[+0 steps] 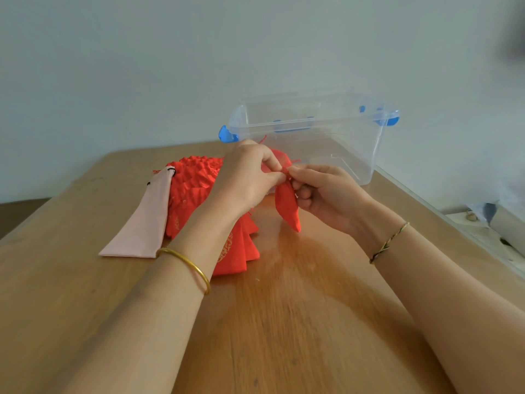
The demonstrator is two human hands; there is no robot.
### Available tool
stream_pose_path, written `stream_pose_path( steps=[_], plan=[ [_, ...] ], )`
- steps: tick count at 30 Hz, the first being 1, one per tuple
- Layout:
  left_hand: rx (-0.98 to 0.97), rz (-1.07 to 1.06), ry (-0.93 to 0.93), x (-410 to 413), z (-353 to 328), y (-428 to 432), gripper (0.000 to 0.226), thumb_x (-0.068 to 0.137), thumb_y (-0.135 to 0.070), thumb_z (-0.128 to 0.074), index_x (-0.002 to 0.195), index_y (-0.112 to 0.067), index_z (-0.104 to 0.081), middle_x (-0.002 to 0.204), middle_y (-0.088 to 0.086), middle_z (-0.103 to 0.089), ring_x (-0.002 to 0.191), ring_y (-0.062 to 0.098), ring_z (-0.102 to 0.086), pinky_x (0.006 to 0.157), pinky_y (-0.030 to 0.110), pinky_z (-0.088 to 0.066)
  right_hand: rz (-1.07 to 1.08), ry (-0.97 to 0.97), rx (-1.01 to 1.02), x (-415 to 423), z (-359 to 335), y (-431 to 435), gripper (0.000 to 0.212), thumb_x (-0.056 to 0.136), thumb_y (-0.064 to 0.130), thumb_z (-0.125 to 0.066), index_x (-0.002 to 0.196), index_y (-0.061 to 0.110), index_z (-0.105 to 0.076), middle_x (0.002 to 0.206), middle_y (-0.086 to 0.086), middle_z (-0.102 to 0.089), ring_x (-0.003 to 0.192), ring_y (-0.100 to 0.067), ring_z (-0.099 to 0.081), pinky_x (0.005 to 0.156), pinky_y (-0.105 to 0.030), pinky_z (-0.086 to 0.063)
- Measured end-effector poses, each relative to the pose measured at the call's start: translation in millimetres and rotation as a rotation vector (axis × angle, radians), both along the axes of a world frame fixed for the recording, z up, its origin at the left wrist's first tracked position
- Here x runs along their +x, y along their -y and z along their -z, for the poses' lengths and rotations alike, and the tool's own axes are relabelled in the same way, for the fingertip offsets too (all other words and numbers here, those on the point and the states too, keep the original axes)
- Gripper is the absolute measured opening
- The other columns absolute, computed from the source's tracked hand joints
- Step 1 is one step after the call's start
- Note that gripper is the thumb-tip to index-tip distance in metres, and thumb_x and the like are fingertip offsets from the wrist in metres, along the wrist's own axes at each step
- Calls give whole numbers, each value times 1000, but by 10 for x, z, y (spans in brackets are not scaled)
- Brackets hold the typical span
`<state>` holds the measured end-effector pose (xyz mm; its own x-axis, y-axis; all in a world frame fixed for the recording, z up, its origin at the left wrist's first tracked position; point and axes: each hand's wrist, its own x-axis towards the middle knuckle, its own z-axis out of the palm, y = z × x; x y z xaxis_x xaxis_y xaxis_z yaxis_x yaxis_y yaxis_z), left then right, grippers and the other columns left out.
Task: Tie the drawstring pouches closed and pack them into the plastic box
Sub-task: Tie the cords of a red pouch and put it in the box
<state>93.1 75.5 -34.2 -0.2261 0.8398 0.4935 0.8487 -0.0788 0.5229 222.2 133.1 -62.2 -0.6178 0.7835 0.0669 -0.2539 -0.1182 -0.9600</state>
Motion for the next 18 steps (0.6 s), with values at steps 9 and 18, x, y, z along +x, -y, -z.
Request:
stream_pose_path(
  steps=[9,18],
  plan=[
    [-35,-34,33,-139,10,30,19,87,-4,-53,73,-15,-47,89,8,-62,70,16,-58,53,10,-41,275,352,384,109,48,-115,21,88,6,-56,68,7,-57,62,-8,-42,51,-13,-34,50,-24,-29],
    [14,93,382,-127,-45,69,23,92,1,-46,74,-14,-44,82,8,-61,66,13,-61,57,21,-53,-72,370,304,142,38,-77,14,90,21,-57,99,12,-64,76,2,-54,55,-7,-47,52,-22,-32]
  ],
)
